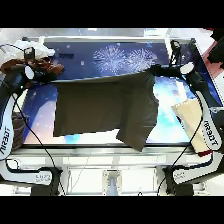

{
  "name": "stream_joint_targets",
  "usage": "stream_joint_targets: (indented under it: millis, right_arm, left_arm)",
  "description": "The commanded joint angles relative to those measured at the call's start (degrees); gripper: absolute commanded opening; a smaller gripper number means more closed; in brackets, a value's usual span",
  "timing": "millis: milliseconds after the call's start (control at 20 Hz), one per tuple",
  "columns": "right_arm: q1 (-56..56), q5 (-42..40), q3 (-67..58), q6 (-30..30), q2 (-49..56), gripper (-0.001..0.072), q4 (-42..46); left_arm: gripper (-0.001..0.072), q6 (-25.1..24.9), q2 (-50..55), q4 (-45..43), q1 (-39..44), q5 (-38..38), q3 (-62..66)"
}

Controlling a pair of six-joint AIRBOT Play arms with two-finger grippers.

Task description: Fold the shirts.

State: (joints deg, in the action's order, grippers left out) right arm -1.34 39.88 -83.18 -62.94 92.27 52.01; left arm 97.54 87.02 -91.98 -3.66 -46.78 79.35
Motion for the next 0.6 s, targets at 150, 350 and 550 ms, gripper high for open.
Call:
stream_joint_targets:
  millis: [150, 350, 550]
  right_arm:
    - [0.28, 9.49, 2.25, -0.13, 2.23, 0.0024, 5.7]
    - [0.26, 8.94, 10.23, -0.11, 2.25, 0.0024, 6.23]
    - [0.28, 7.04, 14.67, -0.13, 2.25, 0.0024, 6.21]
  left_arm:
    - [0.0009, 0.74, 4.44, 0.92, 0.2, -6.1, -0.09]
    - [0.001, 0.55, 6.56, 0.9, 0.2, -8.63, -0.09]
    - [0.001, 0.15, 6.73, 0.96, 0.2, -9.18, -1.86]
